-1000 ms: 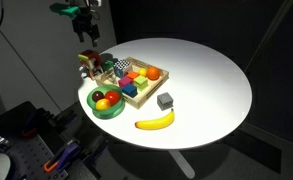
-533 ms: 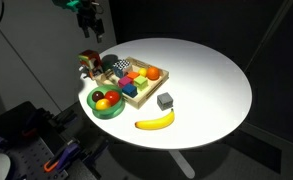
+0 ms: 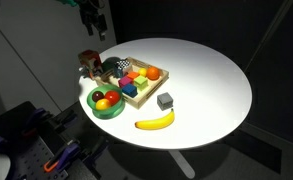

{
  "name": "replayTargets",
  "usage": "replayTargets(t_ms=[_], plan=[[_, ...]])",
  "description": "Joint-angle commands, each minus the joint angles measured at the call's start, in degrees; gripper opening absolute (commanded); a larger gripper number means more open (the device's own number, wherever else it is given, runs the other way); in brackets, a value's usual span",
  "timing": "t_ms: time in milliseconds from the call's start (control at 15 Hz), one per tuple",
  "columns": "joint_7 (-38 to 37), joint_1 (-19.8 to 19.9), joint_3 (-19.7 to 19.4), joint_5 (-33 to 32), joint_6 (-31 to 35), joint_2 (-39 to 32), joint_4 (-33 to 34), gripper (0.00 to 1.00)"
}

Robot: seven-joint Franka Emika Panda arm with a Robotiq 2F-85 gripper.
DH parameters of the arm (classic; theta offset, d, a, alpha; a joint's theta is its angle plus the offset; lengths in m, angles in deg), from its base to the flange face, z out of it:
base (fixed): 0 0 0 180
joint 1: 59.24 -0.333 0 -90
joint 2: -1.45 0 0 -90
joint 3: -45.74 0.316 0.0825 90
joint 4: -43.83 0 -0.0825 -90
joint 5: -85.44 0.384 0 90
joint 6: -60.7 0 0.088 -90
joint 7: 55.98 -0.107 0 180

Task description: Place the orange soft cube and place it on the black one

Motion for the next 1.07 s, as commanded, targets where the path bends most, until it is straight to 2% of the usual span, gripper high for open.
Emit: replayTargets(t_ms=[0,467,800,1000], plan=[[-1.8,1.1,-0.4,-2.5,-2.2,4.4,-3.1,1.00],[-0.7,3.0,-0.4,-4.3,-8.0,10.4,-6.5,1.00],[0.1,4.0,-0.3,-3.6,-13.6,15.2,-8.8,1.00],[1.9,4.6,-0.4,-3.0,-14.6,18.8,-10.8,1.00]])
